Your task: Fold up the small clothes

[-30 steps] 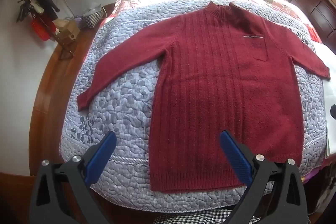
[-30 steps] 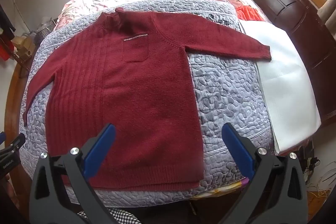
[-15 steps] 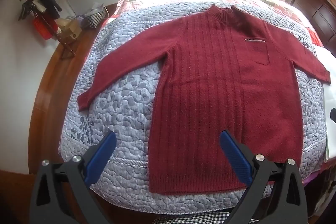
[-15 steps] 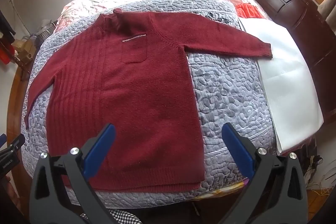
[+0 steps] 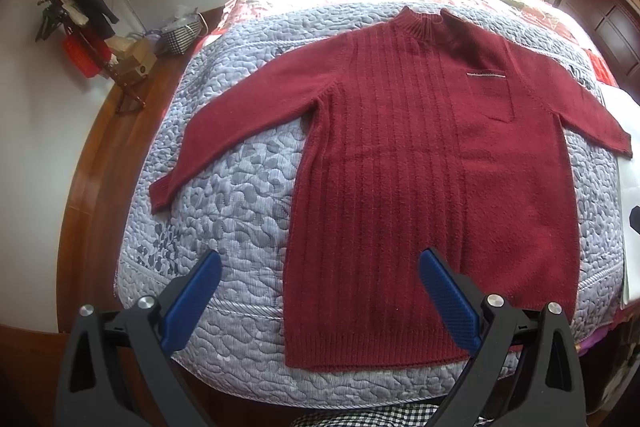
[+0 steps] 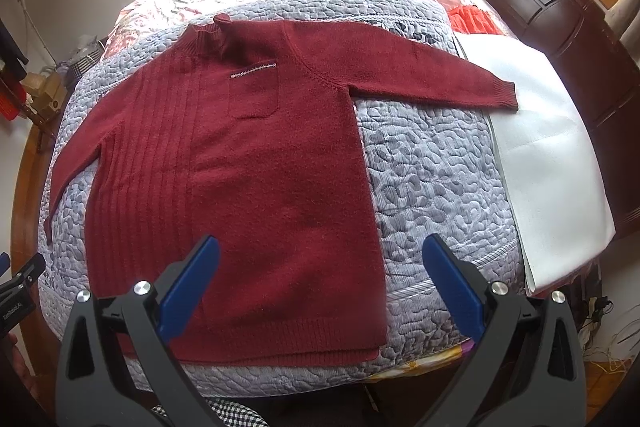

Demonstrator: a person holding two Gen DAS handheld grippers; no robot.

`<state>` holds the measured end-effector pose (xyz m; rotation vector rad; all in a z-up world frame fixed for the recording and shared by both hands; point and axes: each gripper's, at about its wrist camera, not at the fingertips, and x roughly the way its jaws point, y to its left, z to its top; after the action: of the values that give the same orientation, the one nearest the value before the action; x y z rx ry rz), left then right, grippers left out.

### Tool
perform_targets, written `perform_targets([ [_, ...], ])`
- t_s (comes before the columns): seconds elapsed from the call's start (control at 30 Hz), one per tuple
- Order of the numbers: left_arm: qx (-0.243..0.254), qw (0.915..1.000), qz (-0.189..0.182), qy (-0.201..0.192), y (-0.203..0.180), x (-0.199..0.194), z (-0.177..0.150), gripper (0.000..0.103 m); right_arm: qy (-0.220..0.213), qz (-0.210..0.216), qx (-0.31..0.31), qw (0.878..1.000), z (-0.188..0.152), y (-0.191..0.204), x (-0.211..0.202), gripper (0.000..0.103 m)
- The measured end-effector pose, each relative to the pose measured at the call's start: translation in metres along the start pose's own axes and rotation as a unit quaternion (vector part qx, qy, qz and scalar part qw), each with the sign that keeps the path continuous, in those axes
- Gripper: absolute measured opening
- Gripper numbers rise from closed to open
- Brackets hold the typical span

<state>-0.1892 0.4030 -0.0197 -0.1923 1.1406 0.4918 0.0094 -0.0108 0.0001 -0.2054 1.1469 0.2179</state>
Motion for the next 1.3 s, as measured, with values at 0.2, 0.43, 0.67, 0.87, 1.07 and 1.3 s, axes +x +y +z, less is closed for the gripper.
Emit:
perform_targets([
  [0.2,0.002,1.0,0.002,0.0,-0.0013,-0.0001,0.0022,0.099,0.002,0.002,0.001,1.0,0.0003,-0.0008,0.0008,0.1],
  [0.43,0.002,1.0,0.003,0.0,-0.0018,0.0002,0.0029,0.099,0.002,0.002,0.001,1.0,0.0017,-0.002,0.0016,0.1],
  [0.67,0.002,1.0,0.004,0.002,-0.0025,0.001,0.0038,0.099,0.004,0.004,0.002,1.0,0.0043,-0.0039,0.0032,0.1],
  [0.87,0.002,1.0,0.005,0.001,-0.0024,0.0015,0.0029,0.099,0.004,0.006,0.004,1.0,0.0045,-0.0037,0.0038,0.1],
  [1.07,0.002,1.0,0.007,0.002,-0.0024,0.0025,0.0028,0.099,0.002,0.005,0.004,1.0,0.0058,-0.0039,0.0051,0.1],
  [1.3,0.003,0.9999,0.009,0.001,-0.002,0.0041,0.0028,0.099,0.005,0.005,0.005,1.0,0.006,-0.0064,0.0069,0.1],
])
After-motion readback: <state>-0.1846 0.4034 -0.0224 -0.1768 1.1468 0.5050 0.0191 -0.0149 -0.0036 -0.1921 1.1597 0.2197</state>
